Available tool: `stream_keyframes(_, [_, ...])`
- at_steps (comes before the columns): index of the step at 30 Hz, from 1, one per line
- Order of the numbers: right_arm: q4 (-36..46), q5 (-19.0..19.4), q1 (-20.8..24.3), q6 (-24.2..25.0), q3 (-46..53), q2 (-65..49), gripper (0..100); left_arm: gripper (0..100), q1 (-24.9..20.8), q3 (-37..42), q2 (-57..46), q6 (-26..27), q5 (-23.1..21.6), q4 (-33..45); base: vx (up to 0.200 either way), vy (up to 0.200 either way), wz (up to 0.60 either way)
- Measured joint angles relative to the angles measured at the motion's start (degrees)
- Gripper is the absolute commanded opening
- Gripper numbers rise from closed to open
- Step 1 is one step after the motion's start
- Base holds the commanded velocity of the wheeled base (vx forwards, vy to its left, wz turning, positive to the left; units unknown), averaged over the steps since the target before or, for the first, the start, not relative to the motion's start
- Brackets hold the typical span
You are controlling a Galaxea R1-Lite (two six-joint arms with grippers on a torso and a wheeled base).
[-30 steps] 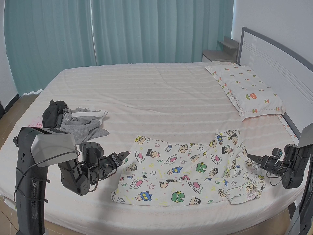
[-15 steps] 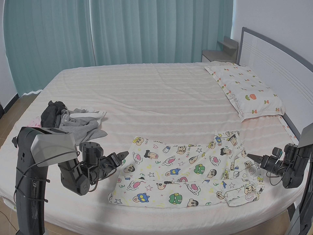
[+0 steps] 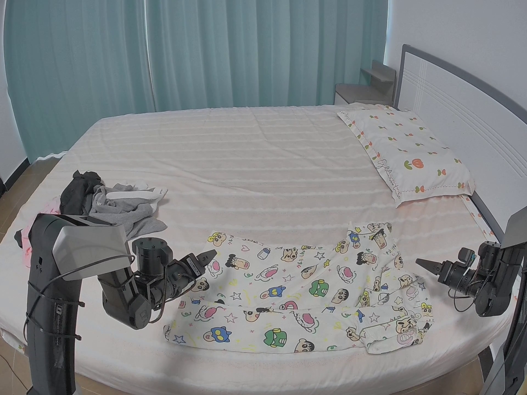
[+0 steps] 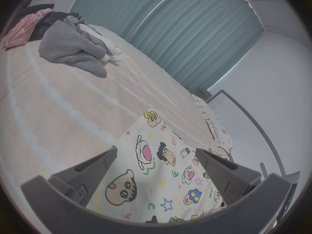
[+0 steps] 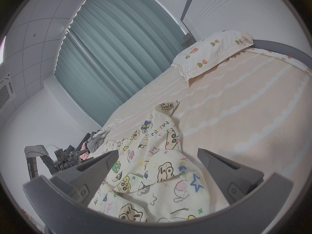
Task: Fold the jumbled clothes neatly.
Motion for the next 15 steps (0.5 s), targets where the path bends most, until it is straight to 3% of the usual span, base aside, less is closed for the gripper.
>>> stream_keyframes(1, [0.02,0.00,0.02,0.00,0.07,0.00,100,100,-0.04,0.00,0.01,0.05,0.20,-0.11,0.200,0.000,0.00])
stream_keyframes(15, [0.00,0.00,0.13,0.00,0.24,0.11,100,100,-0.17,-2.04,2.23,2.18,0.68,-4.44,0.000,0.000,0.00])
